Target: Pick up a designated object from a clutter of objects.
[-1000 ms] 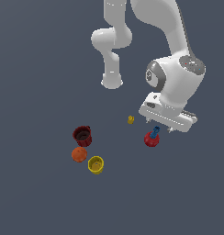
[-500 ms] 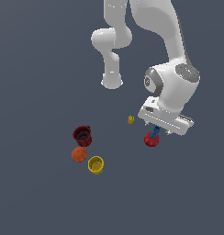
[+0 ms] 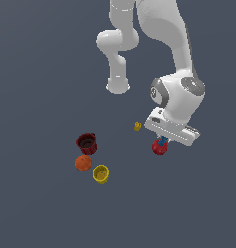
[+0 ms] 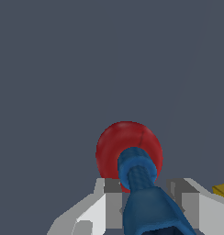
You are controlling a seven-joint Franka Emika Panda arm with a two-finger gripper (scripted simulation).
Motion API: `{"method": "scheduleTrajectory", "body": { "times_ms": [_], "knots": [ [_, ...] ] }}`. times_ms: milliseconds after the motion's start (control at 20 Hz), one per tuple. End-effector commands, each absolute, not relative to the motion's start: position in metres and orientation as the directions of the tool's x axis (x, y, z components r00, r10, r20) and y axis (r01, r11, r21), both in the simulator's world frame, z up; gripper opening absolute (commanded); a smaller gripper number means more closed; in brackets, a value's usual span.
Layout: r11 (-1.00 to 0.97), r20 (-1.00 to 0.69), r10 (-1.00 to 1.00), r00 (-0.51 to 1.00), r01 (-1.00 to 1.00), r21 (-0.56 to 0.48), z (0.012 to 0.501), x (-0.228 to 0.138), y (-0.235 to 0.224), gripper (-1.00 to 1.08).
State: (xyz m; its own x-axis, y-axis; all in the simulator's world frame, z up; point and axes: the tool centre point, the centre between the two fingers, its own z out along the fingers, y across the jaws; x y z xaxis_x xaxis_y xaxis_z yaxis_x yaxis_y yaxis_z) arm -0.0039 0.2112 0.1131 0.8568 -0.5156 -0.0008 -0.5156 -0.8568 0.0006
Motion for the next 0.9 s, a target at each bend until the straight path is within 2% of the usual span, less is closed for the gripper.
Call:
{"method": "scheduleTrajectory", "body": {
  "times_ms": [0, 500, 850],
  "knots": [
    [-0.857, 0.0, -0.516, 0.857, -0.516, 0.0, 0.113, -0.004, 0.211, -1.0],
    [-0.857, 0.0, -0.516, 0.857, -0.516, 0.0, 0.114, -0.003, 0.211, -1.0],
    [-0.857, 0.0, -0.516, 0.857, -0.516, 0.0, 0.137, 0.0, 0.211, -1.0]
  ]
}}
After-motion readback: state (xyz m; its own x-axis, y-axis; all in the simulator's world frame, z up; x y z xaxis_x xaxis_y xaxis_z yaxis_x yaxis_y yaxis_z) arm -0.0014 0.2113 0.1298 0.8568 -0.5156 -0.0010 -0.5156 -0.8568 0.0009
